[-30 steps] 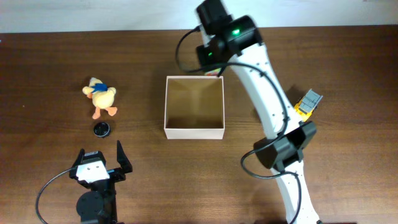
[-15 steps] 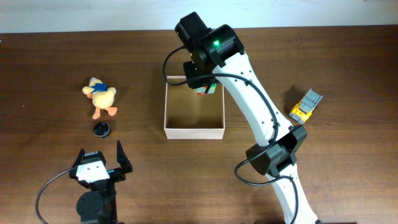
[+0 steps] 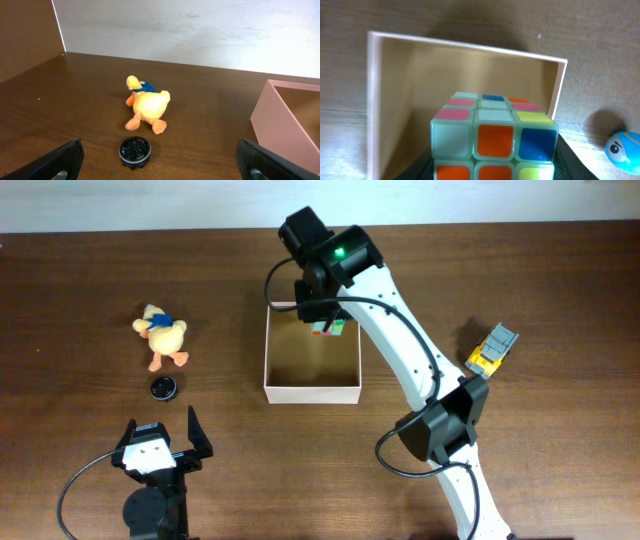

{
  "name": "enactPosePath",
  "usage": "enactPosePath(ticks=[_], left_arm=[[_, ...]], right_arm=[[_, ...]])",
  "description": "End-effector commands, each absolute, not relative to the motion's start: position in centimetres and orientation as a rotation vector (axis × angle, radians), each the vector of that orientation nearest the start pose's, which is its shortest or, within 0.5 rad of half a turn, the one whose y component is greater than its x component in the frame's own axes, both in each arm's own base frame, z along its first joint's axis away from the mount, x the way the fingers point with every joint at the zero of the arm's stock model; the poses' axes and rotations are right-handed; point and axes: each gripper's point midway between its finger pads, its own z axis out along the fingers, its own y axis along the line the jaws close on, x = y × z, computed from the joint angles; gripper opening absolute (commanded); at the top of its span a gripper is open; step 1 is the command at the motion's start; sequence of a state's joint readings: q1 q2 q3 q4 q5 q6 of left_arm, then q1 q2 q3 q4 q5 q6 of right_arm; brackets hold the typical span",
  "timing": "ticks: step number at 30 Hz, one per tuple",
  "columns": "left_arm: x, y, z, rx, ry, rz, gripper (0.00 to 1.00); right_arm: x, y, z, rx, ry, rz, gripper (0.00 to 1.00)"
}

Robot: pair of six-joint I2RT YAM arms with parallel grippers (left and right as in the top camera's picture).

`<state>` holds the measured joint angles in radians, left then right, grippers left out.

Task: Pack container
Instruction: 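Carry the held cube left over the open box, then lower the cube into the box and open the right gripper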

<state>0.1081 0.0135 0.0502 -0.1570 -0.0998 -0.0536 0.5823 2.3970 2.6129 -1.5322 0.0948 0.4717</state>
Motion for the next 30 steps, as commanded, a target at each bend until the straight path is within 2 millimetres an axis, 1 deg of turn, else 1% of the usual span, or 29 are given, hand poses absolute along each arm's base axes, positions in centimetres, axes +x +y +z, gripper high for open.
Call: enactPosePath(ticks=[1,5,9,13,16,18,30], left_arm=[[23.9,4.1,15.6,-0.213,1.673,0.105,0.99],[23.9,4.1,15.6,-0.213,1.673,0.105,0.99],[23.9,4.1,15.6,-0.213,1.673,0.105,0.99],[23.9,4.1,15.6,-0.213,1.673,0.105,0.99],[23.9,4.1,15.6,-0.213,1.673,0.105,0.99],[23.9,4.1,15.6,-0.213,1.673,0.105,0.99],[23.9,4.1,15.6,-0.213,1.673,0.105,0.99]], right_arm=[[43.1,24.8,15.0,-0.095,2.898,-0.011,0.29],[43.2,23.4,13.5,-0.063,2.94,-0.05,0.29],[43.5,22.5,12.5,-0.038,2.957,-0.066,0.29],[44.2,22.3,11.8,-0.031,2.944,-0.057,0.29],[45.2,22.8,11.9,-0.056,2.907,-0.029,0.29],[45.5,22.9,11.9,-0.066,2.894,-0.021,0.29],[45.8,23.1,12.0,-0.065,2.883,-0.013,0.29]])
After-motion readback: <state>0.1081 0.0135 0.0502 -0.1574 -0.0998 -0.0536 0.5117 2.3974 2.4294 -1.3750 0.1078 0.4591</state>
